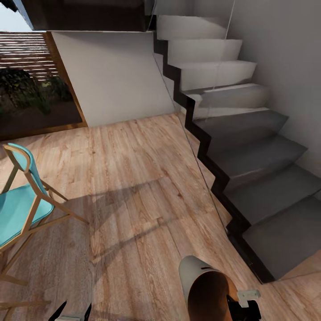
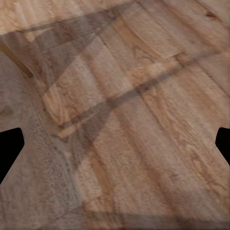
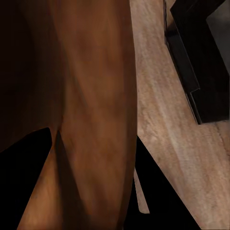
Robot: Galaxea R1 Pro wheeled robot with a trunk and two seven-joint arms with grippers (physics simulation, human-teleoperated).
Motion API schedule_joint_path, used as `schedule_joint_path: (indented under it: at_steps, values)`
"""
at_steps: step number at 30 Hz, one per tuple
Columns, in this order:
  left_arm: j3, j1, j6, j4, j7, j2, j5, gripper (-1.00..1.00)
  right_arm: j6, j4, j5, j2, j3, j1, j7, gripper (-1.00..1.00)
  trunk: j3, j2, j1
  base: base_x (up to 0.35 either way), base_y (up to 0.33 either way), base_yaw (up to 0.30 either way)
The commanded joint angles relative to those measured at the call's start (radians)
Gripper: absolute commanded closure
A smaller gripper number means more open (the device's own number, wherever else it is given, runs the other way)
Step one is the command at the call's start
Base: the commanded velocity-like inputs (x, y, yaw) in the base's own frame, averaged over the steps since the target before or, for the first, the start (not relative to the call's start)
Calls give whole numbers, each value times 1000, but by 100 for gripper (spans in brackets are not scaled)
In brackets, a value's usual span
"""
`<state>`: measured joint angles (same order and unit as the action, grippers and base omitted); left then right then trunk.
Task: Put the three can of soda from the living room inside the tash can in the kitchen.
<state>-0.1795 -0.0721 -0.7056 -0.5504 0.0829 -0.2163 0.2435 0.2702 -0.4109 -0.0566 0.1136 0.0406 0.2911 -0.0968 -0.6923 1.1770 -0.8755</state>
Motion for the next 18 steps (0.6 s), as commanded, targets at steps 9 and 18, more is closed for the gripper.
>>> schedule_joint_path:
  at_steps: [9, 18]
  values:
    - [0, 0, 0, 1, 0, 0, 0, -100, -1, -2, -9, -5, -1, 0, -4, 100, 6, 0, 0, -31, 0, 205]
    - [0, 0, 0, 1, 0, 0, -1, -100, -1, -1, -11, -5, -1, 0, -4, 100, 12, 0, 0, -1, 0, 229]
